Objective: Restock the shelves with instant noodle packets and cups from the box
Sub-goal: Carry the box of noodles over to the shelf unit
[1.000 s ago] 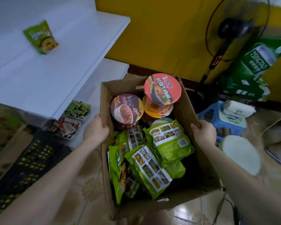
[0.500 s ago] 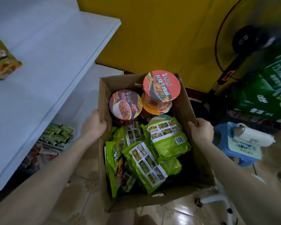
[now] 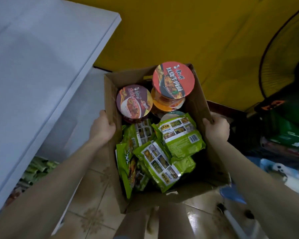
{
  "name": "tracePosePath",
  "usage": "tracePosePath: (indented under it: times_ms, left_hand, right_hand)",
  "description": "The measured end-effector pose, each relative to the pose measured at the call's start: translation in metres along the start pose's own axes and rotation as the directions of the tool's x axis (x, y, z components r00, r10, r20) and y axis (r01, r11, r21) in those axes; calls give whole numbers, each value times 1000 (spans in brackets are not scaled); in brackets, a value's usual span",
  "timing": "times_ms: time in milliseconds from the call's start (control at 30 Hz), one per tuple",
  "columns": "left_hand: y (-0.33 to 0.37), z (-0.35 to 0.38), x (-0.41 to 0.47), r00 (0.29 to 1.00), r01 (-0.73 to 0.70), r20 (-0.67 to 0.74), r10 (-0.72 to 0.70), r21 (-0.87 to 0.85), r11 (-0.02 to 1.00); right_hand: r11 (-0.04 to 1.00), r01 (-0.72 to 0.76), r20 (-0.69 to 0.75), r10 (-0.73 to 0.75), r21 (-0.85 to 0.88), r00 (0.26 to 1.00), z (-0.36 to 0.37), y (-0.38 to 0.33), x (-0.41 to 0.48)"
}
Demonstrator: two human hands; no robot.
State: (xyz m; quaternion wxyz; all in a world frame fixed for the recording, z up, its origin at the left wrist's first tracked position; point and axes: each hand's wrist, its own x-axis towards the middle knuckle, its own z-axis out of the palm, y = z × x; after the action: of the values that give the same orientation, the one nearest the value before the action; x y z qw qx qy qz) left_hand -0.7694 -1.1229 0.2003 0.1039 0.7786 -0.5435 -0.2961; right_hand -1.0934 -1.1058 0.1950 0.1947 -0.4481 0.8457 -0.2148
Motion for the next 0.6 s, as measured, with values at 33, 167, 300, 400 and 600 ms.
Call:
tracePosePath:
  times_ms: [33,167,300,400,600]
  left_hand:
    - [9,4,17,1000,3,0,-3,-10,1000]
    - [41,26,83,999,47,-16,-47,-32,998]
    - [66,59,145,986,165,-22,-167,-69,984]
    - [75,84,179,966,253,-26,-258,-130,959]
    - [75,123,237,918,386,-7,-397,-211,898]
  right_hand:
    - [1000,3,5,-3,0,1000,7,-5,21]
    - [999,31,34,-31,-15,999,39,-21,107]
    - [998,33,90,-29,-48,996,75,-34,188]
    - [997,46,145,-36,-64,989,105,-43,241]
    - [978,176,250,-144,-110,958,162,-68,320]
